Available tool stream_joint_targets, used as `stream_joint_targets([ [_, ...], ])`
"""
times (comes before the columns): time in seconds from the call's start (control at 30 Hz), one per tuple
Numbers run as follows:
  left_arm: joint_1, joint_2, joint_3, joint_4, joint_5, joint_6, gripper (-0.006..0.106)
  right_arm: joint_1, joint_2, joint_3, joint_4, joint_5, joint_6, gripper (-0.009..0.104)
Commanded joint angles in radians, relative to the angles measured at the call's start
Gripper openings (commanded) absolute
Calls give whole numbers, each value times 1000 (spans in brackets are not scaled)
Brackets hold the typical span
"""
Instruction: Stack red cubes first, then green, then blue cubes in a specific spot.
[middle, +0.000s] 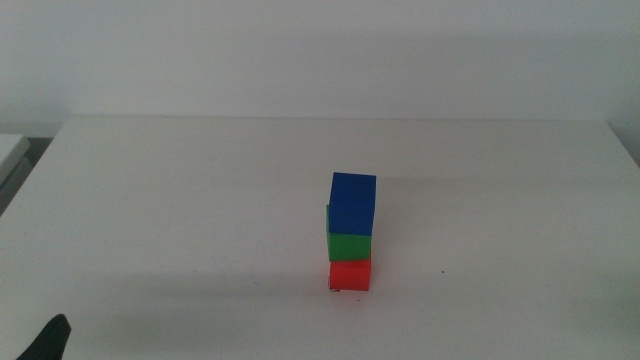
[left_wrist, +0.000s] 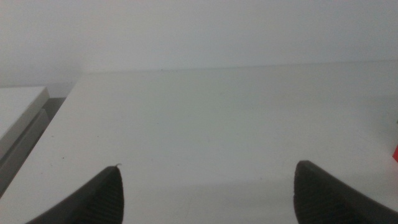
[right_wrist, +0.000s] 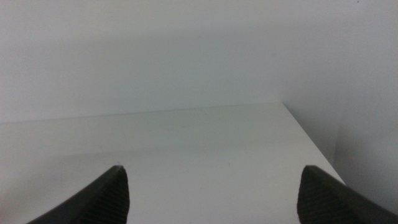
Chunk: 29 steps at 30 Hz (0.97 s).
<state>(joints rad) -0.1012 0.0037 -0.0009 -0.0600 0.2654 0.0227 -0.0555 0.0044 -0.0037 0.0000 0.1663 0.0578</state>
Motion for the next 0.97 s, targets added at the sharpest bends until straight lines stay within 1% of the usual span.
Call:
stream_joint_targets([
  [0.0, 0, -4, 1, 0, -18, -3, 94, -5, -4, 4, -8, -15, -5, 82],
  [0.1, 0, -4, 1, 0, -18, -3, 94, -5, -4, 4, -8, -15, -5, 82],
  [0.17, 0, -4, 1, 26, -19, -1, 94, -5, -4, 4, -8, -15, -5, 82],
  [0.37, 0, -4, 1, 26, -19, -1, 94, -5, -4, 4, -8, -15, -5, 82],
  [0.47, 0, -4, 1, 26, -19, -1, 94, 44, -4, 4, -8, -15, -5, 82],
  [0.6, 0, -4, 1, 26, -19, -1, 94, 73, -4, 4, -8, -15, -5, 82],
  [0.73, 0, -4, 1, 53, -19, -1, 94, 76, -4, 4, -8, -15, -5, 81],
  [0.93, 0, -4, 1, 53, -19, -1, 94, 76, -4, 4, -8, -15, -5, 81],
])
